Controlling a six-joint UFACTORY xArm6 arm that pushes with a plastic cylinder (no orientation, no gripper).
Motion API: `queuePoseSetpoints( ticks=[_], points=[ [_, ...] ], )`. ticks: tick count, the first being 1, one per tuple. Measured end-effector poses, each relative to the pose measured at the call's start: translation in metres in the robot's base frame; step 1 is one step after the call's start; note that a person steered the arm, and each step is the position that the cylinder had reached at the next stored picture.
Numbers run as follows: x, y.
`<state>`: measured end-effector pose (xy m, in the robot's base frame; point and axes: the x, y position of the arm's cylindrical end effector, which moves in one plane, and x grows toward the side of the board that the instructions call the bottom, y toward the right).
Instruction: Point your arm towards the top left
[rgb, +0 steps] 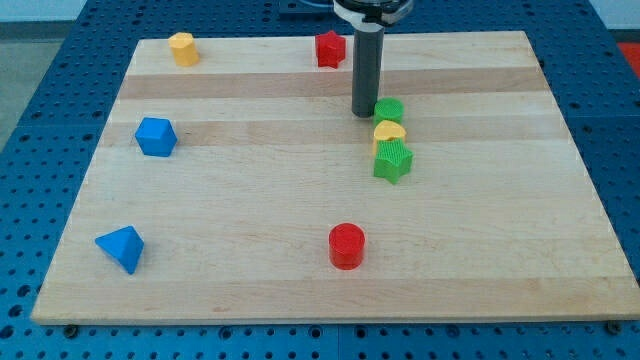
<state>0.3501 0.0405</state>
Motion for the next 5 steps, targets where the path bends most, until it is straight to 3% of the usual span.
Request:
queuePoseSetpoints(
  ticks=[1,5],
  points=[
    [-0.016,-0.018],
    [-0.045,-0.270]
  ],
)
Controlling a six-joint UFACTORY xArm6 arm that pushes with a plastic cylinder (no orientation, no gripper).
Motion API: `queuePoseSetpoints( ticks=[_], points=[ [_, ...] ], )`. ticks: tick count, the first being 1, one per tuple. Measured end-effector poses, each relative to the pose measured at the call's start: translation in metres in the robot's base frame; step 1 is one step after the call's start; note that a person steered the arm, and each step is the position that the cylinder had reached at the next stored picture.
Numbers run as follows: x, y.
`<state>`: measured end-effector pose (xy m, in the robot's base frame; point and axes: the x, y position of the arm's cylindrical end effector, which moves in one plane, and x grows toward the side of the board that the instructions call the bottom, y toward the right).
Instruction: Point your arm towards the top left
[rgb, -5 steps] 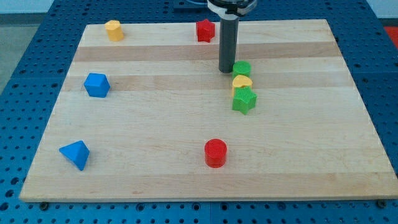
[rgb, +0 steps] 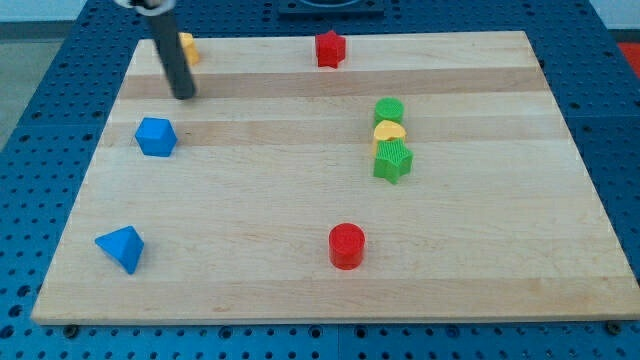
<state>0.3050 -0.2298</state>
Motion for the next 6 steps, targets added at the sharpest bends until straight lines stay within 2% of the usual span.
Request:
queuePoseSetpoints(
  ticks=[1,2,4,6],
  points=[
    [-0.018,-0.059],
    [-0.038,-0.075],
    [-0.095,-0.061],
    [-0.095,0.001]
  ],
)
